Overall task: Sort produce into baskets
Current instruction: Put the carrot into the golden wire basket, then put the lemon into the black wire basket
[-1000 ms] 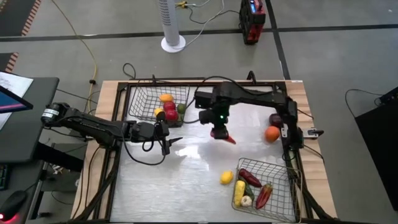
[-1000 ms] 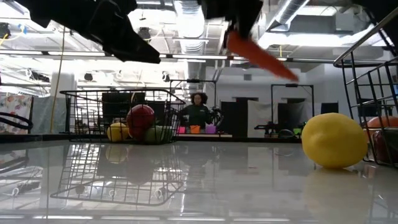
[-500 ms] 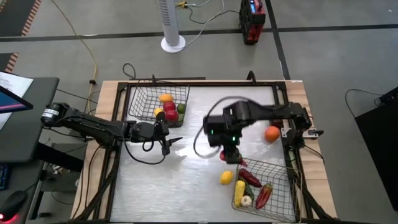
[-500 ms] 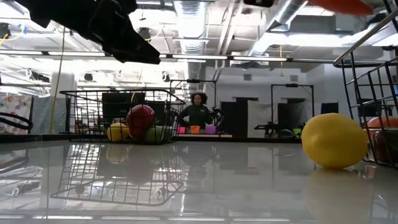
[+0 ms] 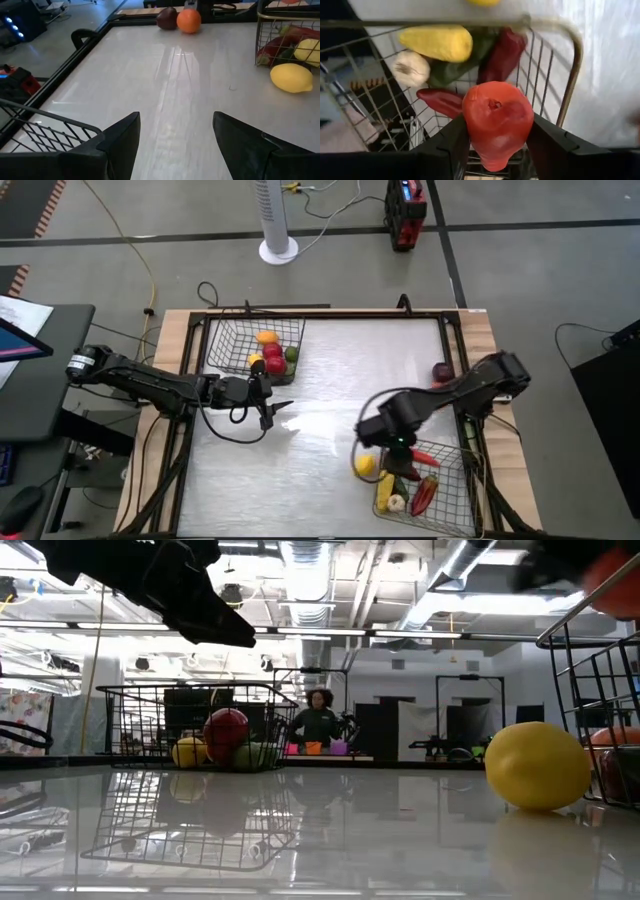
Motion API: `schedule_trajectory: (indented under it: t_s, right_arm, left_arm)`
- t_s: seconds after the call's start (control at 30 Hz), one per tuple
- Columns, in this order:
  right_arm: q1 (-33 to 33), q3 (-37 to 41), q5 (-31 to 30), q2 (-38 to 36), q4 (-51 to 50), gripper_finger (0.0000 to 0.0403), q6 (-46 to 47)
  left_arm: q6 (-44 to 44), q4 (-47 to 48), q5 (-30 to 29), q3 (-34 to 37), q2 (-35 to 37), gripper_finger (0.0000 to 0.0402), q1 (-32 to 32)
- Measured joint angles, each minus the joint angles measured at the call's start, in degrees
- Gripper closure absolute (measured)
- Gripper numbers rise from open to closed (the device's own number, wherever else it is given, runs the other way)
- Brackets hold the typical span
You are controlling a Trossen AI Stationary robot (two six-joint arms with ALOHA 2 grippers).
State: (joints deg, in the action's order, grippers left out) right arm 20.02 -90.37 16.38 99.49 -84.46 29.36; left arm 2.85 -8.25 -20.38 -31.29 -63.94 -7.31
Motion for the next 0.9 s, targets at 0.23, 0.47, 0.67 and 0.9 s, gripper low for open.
schedule_trajectory:
  t_s: [0.23, 0.47, 0.67, 0.9]
  right_arm:
    - [4.6, 16.5, -1.3, -10.8, 9.1, 0.0197, 18.2]
    - [4.7, 23.7, -1.8, -13.7, 15.5, 0.0141, 24.2]
    - [4.0, 24.0, 0.4, -13.3, 16.1, 0.0109, 24.8]
    - [3.3, 16.3, -3.8, -13.7, 7.7, 0.0107, 22.5]
  left_arm:
    - [-0.3, -3.6, -1.8, 0.0, 0.0, 0.0162, 0.1]
    - [-1.7, -5.0, -0.4, -2.7, 0.0, 0.0162, 2.3]
    - [-1.6, -4.2, 0.6, -2.8, 0.0, 0.0162, 2.5]
    - [0.8, -2.6, 3.7, -2.8, 0.0, 0.0162, 2.5]
